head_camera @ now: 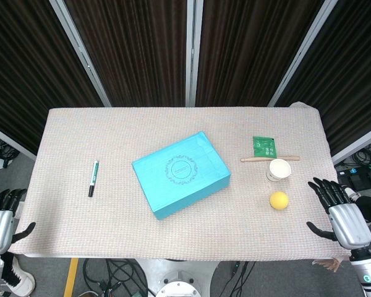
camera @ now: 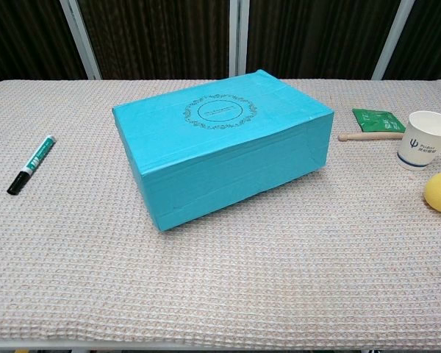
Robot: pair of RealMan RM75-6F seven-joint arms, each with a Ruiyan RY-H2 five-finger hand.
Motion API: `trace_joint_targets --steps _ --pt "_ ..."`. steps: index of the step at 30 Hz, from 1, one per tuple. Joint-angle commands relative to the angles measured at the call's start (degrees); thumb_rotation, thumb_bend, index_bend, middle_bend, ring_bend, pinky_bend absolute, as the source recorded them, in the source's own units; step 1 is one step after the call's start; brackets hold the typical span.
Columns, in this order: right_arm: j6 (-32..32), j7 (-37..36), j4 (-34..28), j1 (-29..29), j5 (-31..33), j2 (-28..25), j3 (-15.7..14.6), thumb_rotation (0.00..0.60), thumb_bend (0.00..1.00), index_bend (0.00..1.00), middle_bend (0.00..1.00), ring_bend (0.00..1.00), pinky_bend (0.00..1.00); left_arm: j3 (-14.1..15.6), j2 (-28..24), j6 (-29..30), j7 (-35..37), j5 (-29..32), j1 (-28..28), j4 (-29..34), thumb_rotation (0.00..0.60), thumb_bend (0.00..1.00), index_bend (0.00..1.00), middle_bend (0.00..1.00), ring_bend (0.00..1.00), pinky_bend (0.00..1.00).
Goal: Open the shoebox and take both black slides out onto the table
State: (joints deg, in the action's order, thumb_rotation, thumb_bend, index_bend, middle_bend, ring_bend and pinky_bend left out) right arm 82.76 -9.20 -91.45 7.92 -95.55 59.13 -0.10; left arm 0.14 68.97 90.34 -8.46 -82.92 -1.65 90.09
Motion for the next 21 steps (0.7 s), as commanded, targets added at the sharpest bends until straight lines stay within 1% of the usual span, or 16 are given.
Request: trace_joint_targets --steps 1,7,11,14,17,18,20,21 --pt "-0.1 0.2 -0.1 0.3 -0.1 0.1 0.1 0.600 0.10 0.00 0.03 0.00 0.06 0.0 0.1 0.0 0.1 -0.2 0.2 -0.1 0.600 0.17 0.16 0.16 0.11 0.17" --pt "0.0 0.6 -0.5 0.7 -0.6 -0.3 0.0 0.600 0.10 0.00 0.03 0.00 0.06 -0.3 0.5 0.0 0.8 -2.7 -0.6 -0.6 0.600 0.17 0.16 0.16 0.11 0.17" --pt "0.1 1.1 -1.0 1.1 -1.1 -0.8 0.2 0.600 0.10 0.00 0.03 0.00 0.06 -1.2 1.9 -2.1 2.5 -5.8 -3.6 -3.3 0.600 0.17 0.16 0.16 0.11 0.17" --pt "0.0 1.7 -1.5 1.7 -1.5 -1.2 0.5 0.600 0.10 0.00 0.03 0.00 0.06 -2.3 4.9 -4.9 6.0 -8.5 -7.5 -8.3 0.600 0.17 0.16 0.16 0.11 0.17" --pt "-0.2 2.3 -2.1 2.2 -1.8 -1.7 0.7 0.600 0.10 0.00 0.03 0.00 0.06 -3.3 9.4 -8.2 11.3 -10.9 -12.2 -15.1 0.600 0.17 0.16 0.16 0.11 0.17" --pt "-0.4 2.6 -2.4 2.4 -1.9 -1.9 0.8 0.600 0.10 0.00 0.03 0.00 0.06 -3.7 11.8 -8.3 14.0 -12.3 -13.9 -18.5 0.600 0.17 0.16 0.16 0.11 0.17" --pt "-0.6 2.9 -2.8 2.6 -1.9 -2.2 0.8 0.600 0.10 0.00 0.03 0.00 0.06 -4.3 15.9 -7.9 17.2 -14.1 -16.4 -24.7 0.600 0.17 0.17 0.17 0.11 0.20" --pt "-0.7 3.1 -3.1 2.7 -1.7 -2.3 0.9 0.600 0.10 0.00 0.03 0.00 0.06 -4.5 18.6 -7.8 18.9 -15.1 -18.0 -29.0 0.600 0.17 0.17 0.17 0.11 0.21"
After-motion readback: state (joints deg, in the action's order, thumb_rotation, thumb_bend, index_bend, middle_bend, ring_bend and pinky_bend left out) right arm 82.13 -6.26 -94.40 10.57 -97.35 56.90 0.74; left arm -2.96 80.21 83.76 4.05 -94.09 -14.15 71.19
